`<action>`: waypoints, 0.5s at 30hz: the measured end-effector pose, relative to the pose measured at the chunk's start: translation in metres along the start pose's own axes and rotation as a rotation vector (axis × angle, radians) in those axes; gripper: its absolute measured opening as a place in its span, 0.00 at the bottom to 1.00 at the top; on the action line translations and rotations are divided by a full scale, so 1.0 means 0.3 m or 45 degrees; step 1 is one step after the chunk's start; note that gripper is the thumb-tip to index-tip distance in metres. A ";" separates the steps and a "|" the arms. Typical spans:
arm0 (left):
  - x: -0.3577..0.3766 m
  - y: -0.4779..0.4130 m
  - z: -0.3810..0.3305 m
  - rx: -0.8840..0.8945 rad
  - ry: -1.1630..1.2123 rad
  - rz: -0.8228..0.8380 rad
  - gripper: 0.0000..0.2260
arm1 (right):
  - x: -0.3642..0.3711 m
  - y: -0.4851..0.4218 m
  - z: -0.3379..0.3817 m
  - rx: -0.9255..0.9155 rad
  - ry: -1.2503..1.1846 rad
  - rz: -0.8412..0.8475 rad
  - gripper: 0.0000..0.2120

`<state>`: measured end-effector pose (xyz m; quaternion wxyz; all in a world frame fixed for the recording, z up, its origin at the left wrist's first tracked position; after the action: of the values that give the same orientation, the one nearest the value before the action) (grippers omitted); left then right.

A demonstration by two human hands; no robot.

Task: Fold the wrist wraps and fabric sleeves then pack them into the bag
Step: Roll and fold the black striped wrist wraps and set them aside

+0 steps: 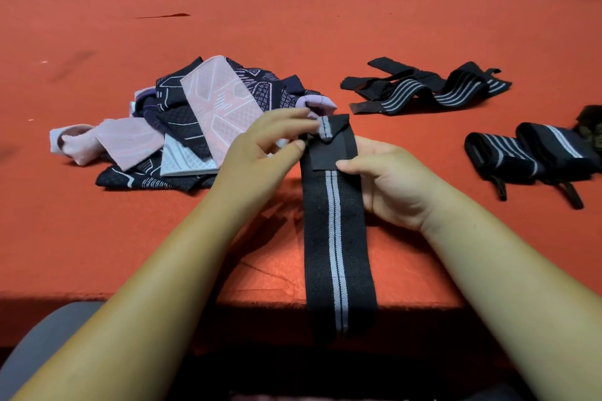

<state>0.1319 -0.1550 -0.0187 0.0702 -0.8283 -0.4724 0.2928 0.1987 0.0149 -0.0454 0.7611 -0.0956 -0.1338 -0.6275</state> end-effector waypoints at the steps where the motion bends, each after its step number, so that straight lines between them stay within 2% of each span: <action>1: -0.005 -0.002 0.017 -0.095 0.058 -0.107 0.14 | 0.001 -0.001 0.003 -0.009 0.018 0.011 0.23; 3: -0.006 0.001 0.064 -0.356 0.206 -0.175 0.16 | 0.009 -0.001 0.007 -0.038 0.044 0.029 0.24; 5: 0.022 0.004 0.094 -0.528 0.336 -0.010 0.14 | 0.012 -0.003 0.006 -0.077 0.082 0.025 0.24; 7: 0.040 0.006 0.090 -0.537 0.394 0.105 0.08 | -0.001 -0.013 -0.008 -0.085 0.155 -0.026 0.24; 11: 0.030 -0.001 0.085 -0.517 0.531 0.016 0.02 | -0.033 -0.035 -0.058 -0.004 0.197 -0.104 0.20; 15: 0.036 0.004 0.075 -0.489 0.577 -0.069 0.05 | -0.057 -0.037 -0.090 0.167 0.272 -0.161 0.14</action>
<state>0.1245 -0.1504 -0.0422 0.0239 -0.8578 -0.5134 0.0037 0.1871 0.0202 -0.0769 0.7346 0.0303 -0.0985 -0.6706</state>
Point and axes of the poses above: each hand's wrist, its own y-axis away from the middle knuckle, its own x-axis out of the palm, z = x × y, the point moved 5 cm from there along -y, towards the middle knuckle, and after that the axes turned 5 degrees about z, right-handed, at the moved point
